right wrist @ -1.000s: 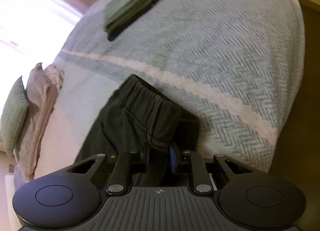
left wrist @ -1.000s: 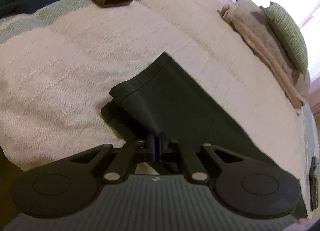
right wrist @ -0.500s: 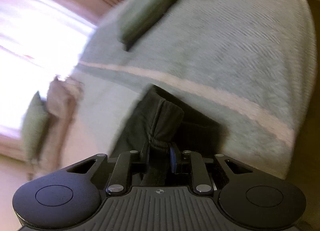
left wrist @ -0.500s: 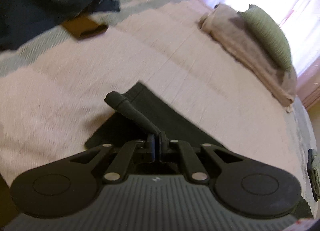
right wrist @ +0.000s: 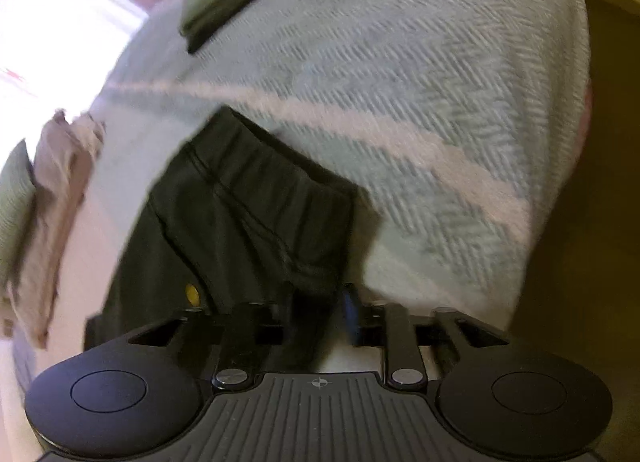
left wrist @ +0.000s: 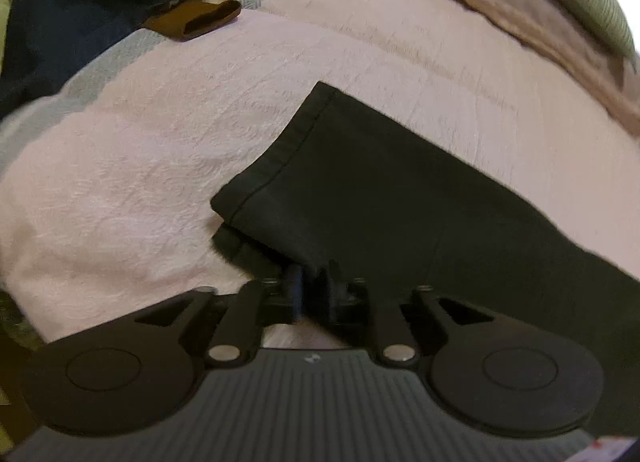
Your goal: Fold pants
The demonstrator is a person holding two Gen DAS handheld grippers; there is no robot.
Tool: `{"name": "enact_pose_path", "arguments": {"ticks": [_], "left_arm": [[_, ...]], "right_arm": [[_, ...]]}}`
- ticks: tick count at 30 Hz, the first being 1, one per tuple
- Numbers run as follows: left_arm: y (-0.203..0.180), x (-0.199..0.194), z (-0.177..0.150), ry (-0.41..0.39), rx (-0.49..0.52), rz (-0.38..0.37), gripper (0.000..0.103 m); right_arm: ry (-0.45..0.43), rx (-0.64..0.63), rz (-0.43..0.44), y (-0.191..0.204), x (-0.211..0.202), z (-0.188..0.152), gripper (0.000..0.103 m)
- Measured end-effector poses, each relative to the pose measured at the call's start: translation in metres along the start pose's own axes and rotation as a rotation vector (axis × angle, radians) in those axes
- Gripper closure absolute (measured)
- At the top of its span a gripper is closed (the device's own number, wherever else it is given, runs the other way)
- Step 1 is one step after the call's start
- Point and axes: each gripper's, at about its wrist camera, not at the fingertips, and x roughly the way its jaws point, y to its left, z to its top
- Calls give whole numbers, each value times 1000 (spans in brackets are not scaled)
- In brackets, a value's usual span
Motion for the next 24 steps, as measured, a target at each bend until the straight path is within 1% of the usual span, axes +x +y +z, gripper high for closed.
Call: {"name": "enact_pose_path", "arguments": {"ticks": [1, 2, 4, 5, 6, 9, 10, 12, 15, 17, 20, 22, 24], "left_arm": [[0, -5, 0, 17, 10, 29, 73], [-1, -10, 0, 31, 30, 56, 70], [-6, -21, 0, 50, 91, 89, 70], [-11, -25, 1, 58, 128, 111, 71], [-18, -31, 2, 51, 161, 111, 71], [-58, -41, 9, 19, 272, 63, 71], [-79, -41, 11, 10, 318, 33, 71], [-125, -35, 12, -2, 406, -51, 71], [-210, -18, 9, -5, 538, -211, 71], [-275, -7, 4, 37, 631, -330, 71], [-361, -1, -8, 50, 758, -474, 69], [-408, 1, -18, 79, 823, -550, 67], [-443, 6, -27, 128, 861, -612, 60]], "right_arm": [[5, -17, -38, 2, -4, 0, 53], [11, -53, -79, 5, -7, 1, 45], [17, -185, -157, 22, -18, 6, 44], [-5, -254, -182, 34, -25, 8, 44], [-38, -307, -195, 43, -31, 10, 44], [-121, -452, -162, 71, -41, 16, 44], [-126, -485, -145, 77, -38, 19, 44], [-105, -514, -112, 83, -23, 27, 44], [-99, -522, -45, 90, -4, 41, 44], [-111, -527, -19, 99, 9, 52, 44], [-97, -596, -28, 112, 28, 65, 44], [-68, -628, -40, 114, 37, 75, 44], [-11, -632, -17, 111, 44, 82, 44]]}}
